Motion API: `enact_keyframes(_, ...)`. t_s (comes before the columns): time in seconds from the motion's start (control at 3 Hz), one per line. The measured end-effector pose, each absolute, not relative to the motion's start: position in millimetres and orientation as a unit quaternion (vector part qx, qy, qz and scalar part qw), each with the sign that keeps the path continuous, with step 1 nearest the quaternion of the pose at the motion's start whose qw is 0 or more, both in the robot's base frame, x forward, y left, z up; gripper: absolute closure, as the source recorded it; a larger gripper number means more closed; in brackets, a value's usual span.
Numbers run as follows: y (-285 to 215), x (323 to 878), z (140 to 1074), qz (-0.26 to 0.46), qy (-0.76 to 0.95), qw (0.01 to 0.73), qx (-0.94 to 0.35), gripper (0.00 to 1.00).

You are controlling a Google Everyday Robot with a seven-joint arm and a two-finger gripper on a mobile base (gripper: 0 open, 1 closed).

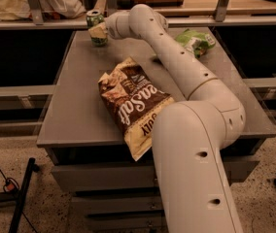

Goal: Move green can near brown chip bag

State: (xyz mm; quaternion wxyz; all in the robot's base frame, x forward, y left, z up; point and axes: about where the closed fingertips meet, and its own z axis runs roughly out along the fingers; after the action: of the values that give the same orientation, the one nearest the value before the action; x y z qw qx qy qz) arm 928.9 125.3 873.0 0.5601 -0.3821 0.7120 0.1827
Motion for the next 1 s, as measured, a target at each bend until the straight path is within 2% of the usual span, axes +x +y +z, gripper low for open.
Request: enact_keyframes(1.0, 87.1, 876.6, 908.8, 0.198, 0.725, 0.54, -0.379, 0.74)
